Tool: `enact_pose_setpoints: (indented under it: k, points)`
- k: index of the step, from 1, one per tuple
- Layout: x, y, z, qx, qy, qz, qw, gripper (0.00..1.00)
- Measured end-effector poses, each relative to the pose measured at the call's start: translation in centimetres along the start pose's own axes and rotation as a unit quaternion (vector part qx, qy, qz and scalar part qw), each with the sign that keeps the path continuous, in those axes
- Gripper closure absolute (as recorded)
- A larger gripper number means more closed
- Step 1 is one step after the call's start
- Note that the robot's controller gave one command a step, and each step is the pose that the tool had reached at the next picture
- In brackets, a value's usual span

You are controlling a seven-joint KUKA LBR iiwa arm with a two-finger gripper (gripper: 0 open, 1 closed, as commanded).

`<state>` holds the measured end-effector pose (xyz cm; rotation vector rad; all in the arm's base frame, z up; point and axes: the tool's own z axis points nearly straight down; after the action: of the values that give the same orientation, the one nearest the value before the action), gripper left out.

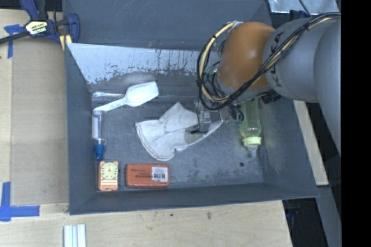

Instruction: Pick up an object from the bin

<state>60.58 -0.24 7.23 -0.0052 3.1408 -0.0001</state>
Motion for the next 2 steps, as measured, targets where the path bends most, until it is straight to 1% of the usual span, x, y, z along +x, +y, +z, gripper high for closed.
enact_pose_setpoints:
  k: [1, 2]
  points:
    - [0.0, 0.0, 0.0, 0.0, 0.0, 0.0, 1.0, 1.0]
    - [2.6, 7.2, -13.7, 0.0, -0.0018, -0.009, 1.0, 1.0]
